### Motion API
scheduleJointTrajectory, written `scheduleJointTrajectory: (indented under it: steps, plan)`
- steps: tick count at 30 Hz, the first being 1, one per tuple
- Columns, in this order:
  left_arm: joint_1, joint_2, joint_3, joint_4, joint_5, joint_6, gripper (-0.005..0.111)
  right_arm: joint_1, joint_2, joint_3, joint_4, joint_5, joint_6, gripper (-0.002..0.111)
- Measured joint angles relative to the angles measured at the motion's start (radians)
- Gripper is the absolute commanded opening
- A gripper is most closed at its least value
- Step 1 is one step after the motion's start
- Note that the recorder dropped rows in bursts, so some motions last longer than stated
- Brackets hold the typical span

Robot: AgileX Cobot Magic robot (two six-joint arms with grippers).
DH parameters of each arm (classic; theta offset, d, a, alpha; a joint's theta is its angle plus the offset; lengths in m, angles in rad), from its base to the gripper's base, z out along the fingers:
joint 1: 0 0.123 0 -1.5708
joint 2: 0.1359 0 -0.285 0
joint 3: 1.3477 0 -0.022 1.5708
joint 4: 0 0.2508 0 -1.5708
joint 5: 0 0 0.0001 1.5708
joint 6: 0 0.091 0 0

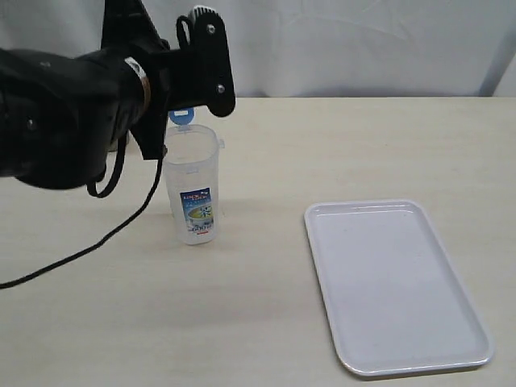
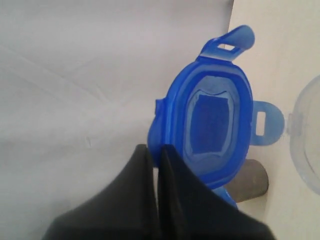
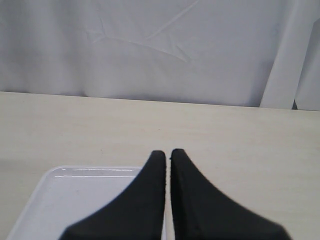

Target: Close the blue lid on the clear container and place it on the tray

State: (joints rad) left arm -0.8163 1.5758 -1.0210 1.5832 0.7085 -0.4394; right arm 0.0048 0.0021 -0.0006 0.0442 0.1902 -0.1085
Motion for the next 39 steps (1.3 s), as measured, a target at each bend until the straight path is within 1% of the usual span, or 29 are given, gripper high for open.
scheduleJointTrajectory:
  steps: [2, 7, 9, 10, 13, 16, 24, 29, 34, 39]
  plan:
    - [-0.018, 0.000, 0.034, 0.053, 0.004, -0.064, 0.000, 0.000, 0.000, 0.000, 0.000, 0.000, 0.000, 0.004]
    - [-0.020, 0.000, 0.039, 0.069, 0.031, -0.116, 0.000, 0.000, 0.000, 0.000, 0.000, 0.000, 0.000, 0.004]
    - [-0.036, 0.000, 0.044, 0.082, 0.070, -0.124, 0.000, 0.000, 0.000, 0.000, 0.000, 0.000, 0.000, 0.004]
    - [-0.058, 0.000, 0.055, 0.095, 0.097, -0.128, 0.000, 0.000, 0.000, 0.000, 0.000, 0.000, 0.000, 0.004]
    - [-0.094, 0.000, 0.097, 0.121, 0.112, -0.148, 0.000, 0.000, 0.000, 0.000, 0.000, 0.000, 0.000, 0.004]
    - [-0.100, 0.000, 0.114, 0.125, 0.139, -0.170, 0.000, 0.000, 0.000, 0.000, 0.000, 0.000, 0.000, 0.004]
    - [-0.101, 0.000, 0.123, 0.135, 0.139, -0.247, 0.000, 0.000, 0.000, 0.000, 0.000, 0.000, 0.000, 0.004]
    - [-0.105, 0.000, 0.131, 0.145, 0.139, -0.253, 0.000, 0.000, 0.000, 0.000, 0.000, 0.000, 0.000, 0.004]
    - [-0.139, -0.002, 0.179, 0.149, 0.157, -0.257, 0.000, 0.000, 0.000, 0.000, 0.000, 0.000, 0.000, 0.004]
    - [-0.143, -0.002, 0.180, 0.153, 0.185, -0.259, 0.000, 0.000, 0.000, 0.000, 0.000, 0.000, 0.000, 0.004]
